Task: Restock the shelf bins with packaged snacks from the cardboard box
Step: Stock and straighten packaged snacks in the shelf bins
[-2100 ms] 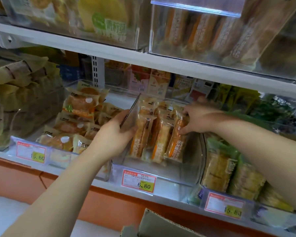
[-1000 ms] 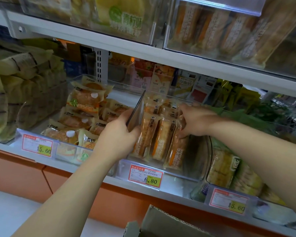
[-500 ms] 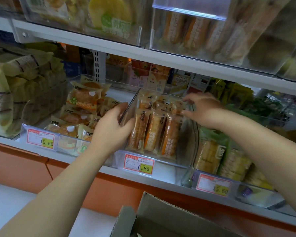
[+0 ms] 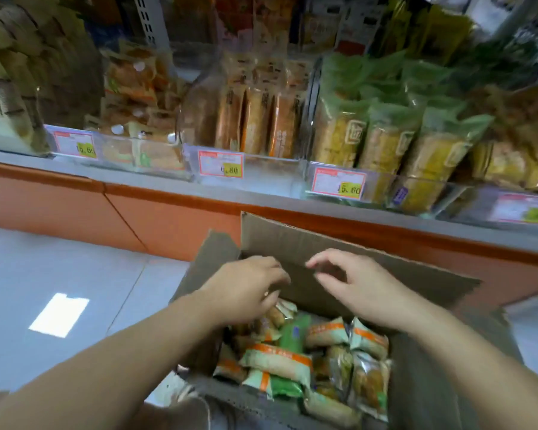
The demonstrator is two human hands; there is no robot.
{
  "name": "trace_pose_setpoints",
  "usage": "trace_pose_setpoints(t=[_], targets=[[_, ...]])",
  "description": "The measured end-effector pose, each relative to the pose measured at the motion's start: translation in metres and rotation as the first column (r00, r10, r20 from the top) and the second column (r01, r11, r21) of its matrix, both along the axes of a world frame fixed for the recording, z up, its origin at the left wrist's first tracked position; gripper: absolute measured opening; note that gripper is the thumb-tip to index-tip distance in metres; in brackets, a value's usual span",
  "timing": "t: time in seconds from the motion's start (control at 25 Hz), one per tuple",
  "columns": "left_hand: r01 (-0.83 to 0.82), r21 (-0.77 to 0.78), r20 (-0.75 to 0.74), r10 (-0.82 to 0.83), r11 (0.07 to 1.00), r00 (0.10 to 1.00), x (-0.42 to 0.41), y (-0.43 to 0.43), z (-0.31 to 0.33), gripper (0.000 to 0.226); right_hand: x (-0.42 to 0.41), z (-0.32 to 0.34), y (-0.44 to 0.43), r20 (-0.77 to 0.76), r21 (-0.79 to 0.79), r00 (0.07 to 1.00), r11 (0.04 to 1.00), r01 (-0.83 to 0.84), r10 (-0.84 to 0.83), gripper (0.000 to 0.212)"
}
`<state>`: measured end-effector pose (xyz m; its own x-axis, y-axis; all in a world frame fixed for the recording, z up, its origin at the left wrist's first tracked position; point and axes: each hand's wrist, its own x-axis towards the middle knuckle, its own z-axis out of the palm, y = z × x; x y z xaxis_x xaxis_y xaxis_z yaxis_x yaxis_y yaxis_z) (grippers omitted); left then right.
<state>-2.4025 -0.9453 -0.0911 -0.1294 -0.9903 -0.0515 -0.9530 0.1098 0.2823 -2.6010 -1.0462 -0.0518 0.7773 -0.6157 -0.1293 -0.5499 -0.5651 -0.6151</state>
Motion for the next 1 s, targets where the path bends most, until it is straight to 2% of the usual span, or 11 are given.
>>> trace_pose_setpoints(t=[0.08, 0.2, 0.32, 0.4, 0.52, 0.68, 0.76, 0.84, 0.88, 0.92, 1.0], targets=[[-0.058, 0.293, 0.027, 0.052, 0.954, 0.998, -0.016, 0.013, -0.045, 0.045, -0.014, -0.067, -0.001, -0.313, 0.143, 0.948, 0.99, -0.019, 0.063, 0.028], [-0.09, 0.525, 0.105, 0.041, 0.846, 0.994, -0.029, 0.039, -0.088, 0.06, -0.031, -0.14, 0.014, -0.471, 0.276, 0.88, 0.958, 0.08, 0.062, 0.043], [-0.136, 0.581, 0.105, 0.091, 0.802, 0.99, -0.037, 0.056, -0.107, 0.068, -0.028, -0.179, 0.045, -0.459, 0.333, 0.884, 0.939, 0.081, 0.086, 0.074], [-0.18, 0.569, 0.082, 0.162, 0.802, 0.983, -0.037, 0.056, -0.115, 0.07, -0.02, -0.193, 0.065, -0.44, 0.288, 0.892, 0.957, 0.032, 0.102, 0.08], [-0.187, 0.521, 0.133, 0.138, 0.833, 0.982, -0.037, 0.051, -0.125, 0.075, -0.017, -0.197, 0.073, -0.371, 0.281, 0.928, 0.954, 0.108, 0.004, 0.062], [-0.089, 0.405, 0.093, 0.055, 0.91, 0.994, -0.047, 0.034, -0.134, 0.071, -0.026, -0.177, 0.051, -0.187, 0.648, 0.961, 0.71, 0.277, -0.204, 0.019], [-0.143, 0.439, -0.026, 0.172, 0.887, 0.985, -0.049, 0.027, -0.136, 0.059, -0.028, -0.178, 0.034, -0.137, 0.615, 0.944, 0.721, 0.318, -0.299, 0.026], [-0.272, 0.504, -0.142, 0.39, 0.82, 0.91, -0.044, 0.025, -0.134, 0.056, -0.03, -0.191, 0.011, -0.241, 0.24, 0.929, 0.91, 0.337, -0.28, 0.03], [-0.326, 0.55, -0.227, 0.513, 0.769, 0.828, -0.039, 0.024, -0.133, 0.054, -0.03, -0.202, 0.004, -0.341, 0.06, 0.922, 0.975, 0.214, -0.182, 0.033], [-0.355, 0.603, -0.324, 0.626, 0.714, 0.709, -0.036, 0.024, -0.132, 0.05, -0.029, -0.214, 0.0, -0.464, -0.015, 0.884, 0.998, 0.063, -0.063, 0.043], [-0.347, 0.701, -0.445, 0.762, 0.623, 0.47, -0.033, 0.027, -0.127, 0.042, -0.025, -0.229, 0.0, -0.68, -0.013, 0.729, 0.992, -0.128, 0.085, 0.063]])
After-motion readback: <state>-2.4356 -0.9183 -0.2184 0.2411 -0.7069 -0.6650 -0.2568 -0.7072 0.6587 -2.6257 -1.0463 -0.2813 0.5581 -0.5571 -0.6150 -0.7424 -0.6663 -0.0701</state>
